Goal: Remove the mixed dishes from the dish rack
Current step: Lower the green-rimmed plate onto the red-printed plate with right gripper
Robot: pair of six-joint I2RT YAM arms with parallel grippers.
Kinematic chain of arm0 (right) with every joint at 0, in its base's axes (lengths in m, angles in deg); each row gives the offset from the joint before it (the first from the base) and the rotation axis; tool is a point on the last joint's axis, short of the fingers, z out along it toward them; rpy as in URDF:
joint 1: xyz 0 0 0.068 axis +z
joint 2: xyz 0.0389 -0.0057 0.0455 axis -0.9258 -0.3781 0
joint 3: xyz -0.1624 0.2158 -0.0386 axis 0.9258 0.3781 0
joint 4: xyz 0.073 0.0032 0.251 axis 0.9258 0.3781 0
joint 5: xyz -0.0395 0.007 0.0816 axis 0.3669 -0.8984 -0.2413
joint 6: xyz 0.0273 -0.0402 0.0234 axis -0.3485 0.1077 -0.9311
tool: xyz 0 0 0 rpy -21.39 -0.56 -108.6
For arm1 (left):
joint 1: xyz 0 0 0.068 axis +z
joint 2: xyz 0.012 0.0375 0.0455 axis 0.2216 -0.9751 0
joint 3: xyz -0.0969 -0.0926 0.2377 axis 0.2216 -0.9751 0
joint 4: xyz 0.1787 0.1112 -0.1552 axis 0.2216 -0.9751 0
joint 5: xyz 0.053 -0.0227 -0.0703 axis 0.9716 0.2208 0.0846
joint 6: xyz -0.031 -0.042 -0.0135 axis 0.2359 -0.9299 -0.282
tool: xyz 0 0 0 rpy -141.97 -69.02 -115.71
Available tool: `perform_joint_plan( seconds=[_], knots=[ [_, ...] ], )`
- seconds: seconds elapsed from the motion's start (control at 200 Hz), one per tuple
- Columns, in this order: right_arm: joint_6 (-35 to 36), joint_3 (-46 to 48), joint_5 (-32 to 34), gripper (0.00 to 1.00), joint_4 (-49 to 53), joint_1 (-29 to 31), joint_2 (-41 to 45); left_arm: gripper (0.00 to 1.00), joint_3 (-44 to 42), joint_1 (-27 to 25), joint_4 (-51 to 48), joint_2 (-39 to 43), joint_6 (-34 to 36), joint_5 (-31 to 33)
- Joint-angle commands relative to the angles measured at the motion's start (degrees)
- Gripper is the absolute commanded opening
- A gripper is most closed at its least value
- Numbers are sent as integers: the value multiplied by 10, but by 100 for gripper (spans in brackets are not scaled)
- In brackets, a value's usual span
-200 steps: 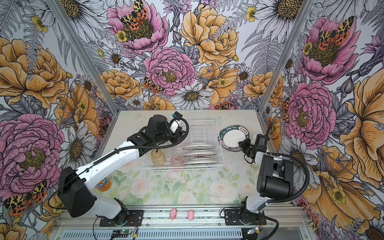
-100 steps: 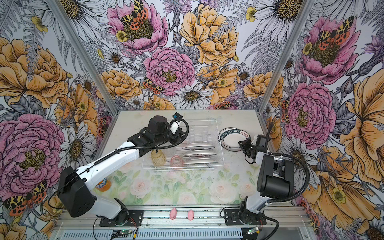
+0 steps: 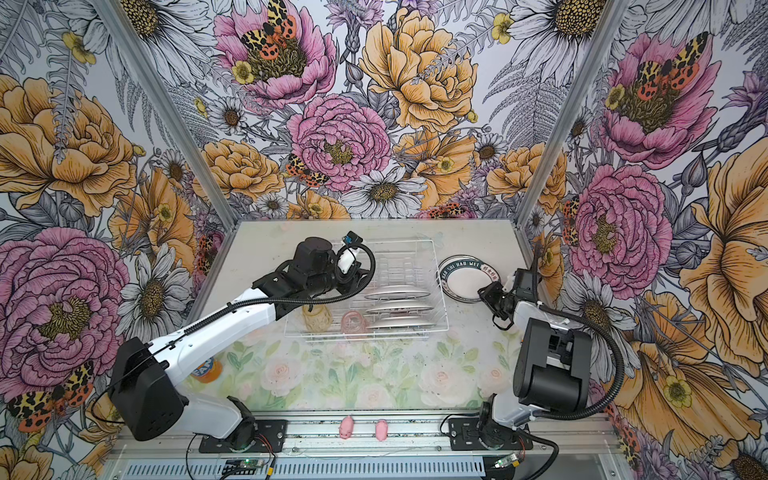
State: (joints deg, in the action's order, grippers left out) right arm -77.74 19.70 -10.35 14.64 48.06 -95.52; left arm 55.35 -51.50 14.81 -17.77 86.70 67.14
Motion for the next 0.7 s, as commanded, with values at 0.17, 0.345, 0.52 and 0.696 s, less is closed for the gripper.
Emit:
perform_joint_plan(
  seconds=[0.17,0.345,0.52,0.696],
  knots=[
    [54,-23,65,60,60,5,18,45,-13,8,20,18,7,-4],
    [54,-31,73,76,60,8,4,45,-12,9,21,13,6,-11],
    [59,-53,91,87,60,14,-21,45,-12,8,20,12,8,-10],
    [61,-81,104,88,59,25,-55,45,-12,8,18,11,8,-9]
  ],
)
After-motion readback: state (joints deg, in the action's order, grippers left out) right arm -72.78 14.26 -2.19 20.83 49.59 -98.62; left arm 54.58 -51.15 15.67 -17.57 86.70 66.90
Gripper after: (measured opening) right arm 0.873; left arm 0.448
